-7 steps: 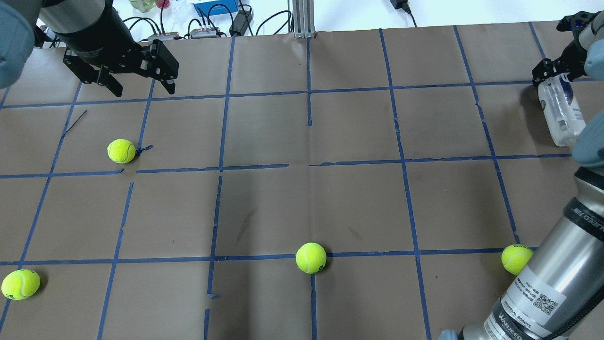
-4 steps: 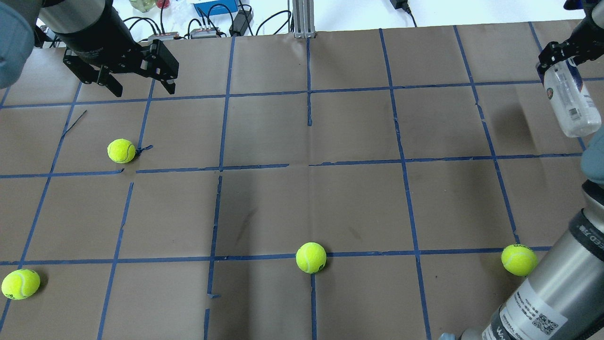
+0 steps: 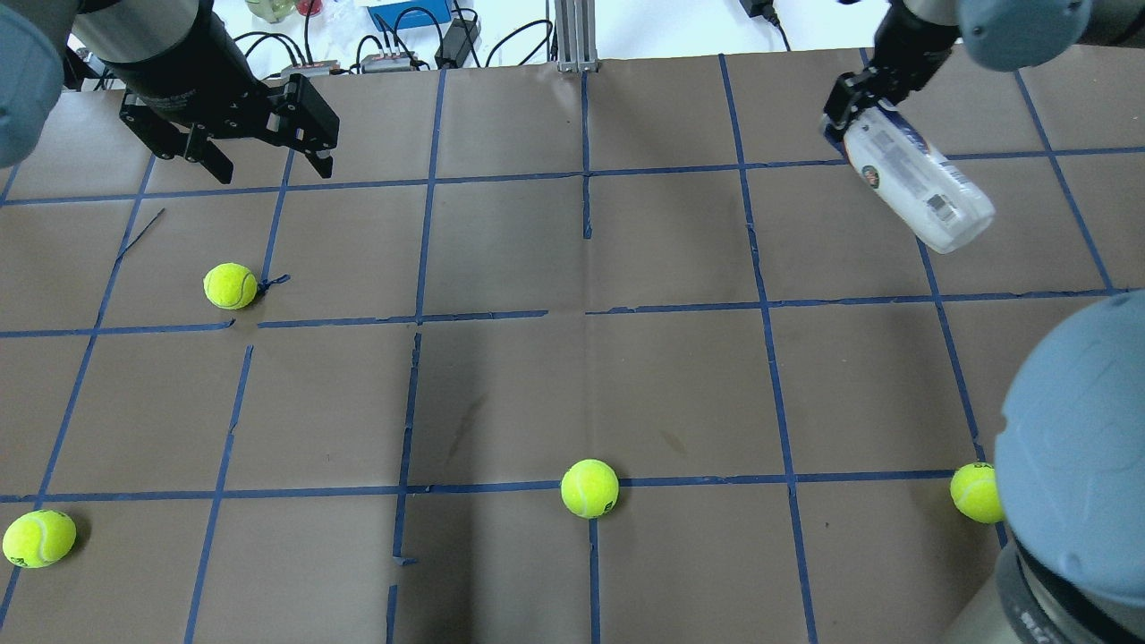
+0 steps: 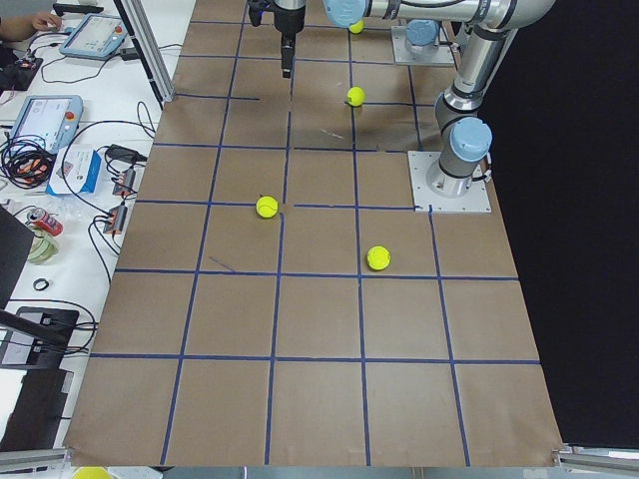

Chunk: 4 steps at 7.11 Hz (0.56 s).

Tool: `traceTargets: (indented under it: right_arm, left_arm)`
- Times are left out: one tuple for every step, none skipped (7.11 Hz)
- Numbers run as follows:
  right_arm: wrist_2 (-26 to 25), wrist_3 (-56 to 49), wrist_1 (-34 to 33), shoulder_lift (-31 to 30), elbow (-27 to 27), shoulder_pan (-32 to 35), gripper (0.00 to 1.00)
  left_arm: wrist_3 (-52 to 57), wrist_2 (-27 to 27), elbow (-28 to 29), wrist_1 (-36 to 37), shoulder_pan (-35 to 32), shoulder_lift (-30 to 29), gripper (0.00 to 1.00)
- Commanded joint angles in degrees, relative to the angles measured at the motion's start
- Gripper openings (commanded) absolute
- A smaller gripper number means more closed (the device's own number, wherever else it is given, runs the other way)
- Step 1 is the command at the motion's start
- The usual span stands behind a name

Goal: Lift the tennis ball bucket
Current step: 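Carry the can with the right gripper toward the table center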

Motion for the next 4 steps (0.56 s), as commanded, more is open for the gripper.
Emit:
traceTargets:
  right_arm:
    - [1.21, -3.57, -8.04, 0.61, 2.39, 7.88, 0.3]
    - [1.13, -3.39, -10.0, 0.53, 4.67, 11.73, 0.3]
    - [0.26, -3.04, -11.93, 0.79, 5.65, 16.73, 0.29]
    - [0.34, -7.22, -15.0, 2.01, 6.18, 19.04, 0.28]
  left_arm:
    - [0.0, 0.56, 0.0, 0.0, -0.04, 0.18, 1.0]
    - [0.09, 0.65, -0.09, 0.0, 0.14, 0.18, 1.0]
    - [0.26, 0.22, -0.18, 0.0, 0.14, 0.18, 1.0]
    - [0.18, 0.13, -0.18, 0.0, 0.14, 0.18, 1.0]
